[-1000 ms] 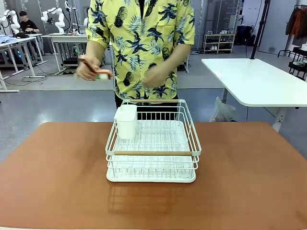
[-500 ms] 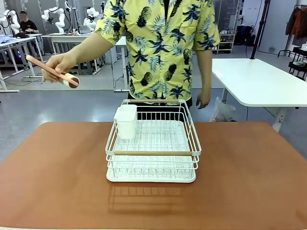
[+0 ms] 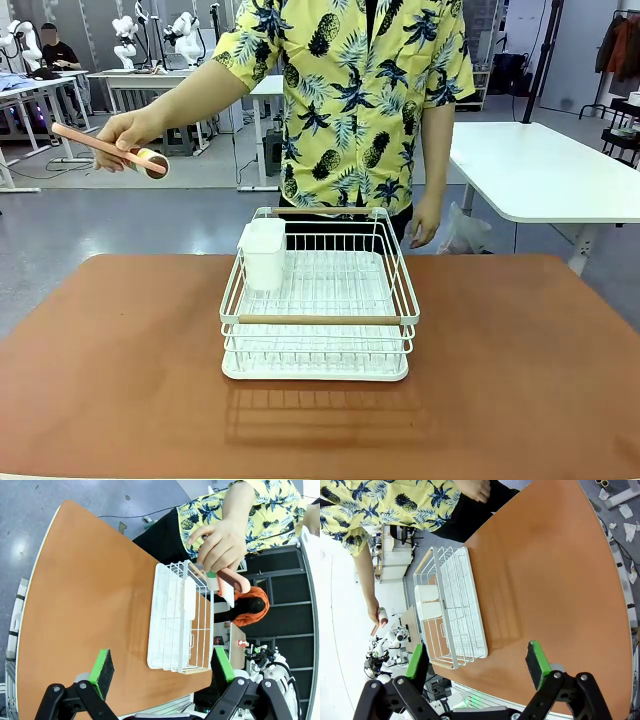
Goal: Clean the table.
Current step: Pick up the Lint Roller when the human hands it over.
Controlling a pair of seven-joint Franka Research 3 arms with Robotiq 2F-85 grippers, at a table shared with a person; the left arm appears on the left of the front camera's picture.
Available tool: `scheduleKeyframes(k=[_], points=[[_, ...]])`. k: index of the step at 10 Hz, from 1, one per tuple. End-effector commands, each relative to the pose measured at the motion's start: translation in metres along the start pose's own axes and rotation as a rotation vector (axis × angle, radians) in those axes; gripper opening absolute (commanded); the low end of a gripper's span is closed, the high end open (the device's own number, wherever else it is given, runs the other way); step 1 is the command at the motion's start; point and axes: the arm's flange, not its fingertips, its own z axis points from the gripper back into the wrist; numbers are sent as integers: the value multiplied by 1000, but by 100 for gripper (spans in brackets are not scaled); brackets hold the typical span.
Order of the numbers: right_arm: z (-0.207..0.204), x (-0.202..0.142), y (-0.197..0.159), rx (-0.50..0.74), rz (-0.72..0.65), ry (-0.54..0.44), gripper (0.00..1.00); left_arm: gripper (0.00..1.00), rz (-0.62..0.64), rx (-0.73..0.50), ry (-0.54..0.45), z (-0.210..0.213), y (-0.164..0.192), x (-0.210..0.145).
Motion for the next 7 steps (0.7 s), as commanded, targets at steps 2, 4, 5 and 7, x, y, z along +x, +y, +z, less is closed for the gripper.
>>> scheduleKeyframes(k=[2,4,5,7], points=[[1,0,2,12,1,-3,100,100,-15,-13,-4,3,1,0],[1,0,2,12,1,-3,100,100,47,-29,35,-2,-20,3],[1,0,2,12,1,-3,100,100,159,35,17,-6,-38,17],[1,0,2,12,1,-3,100,100,209,129,2,-16,-79,24]])
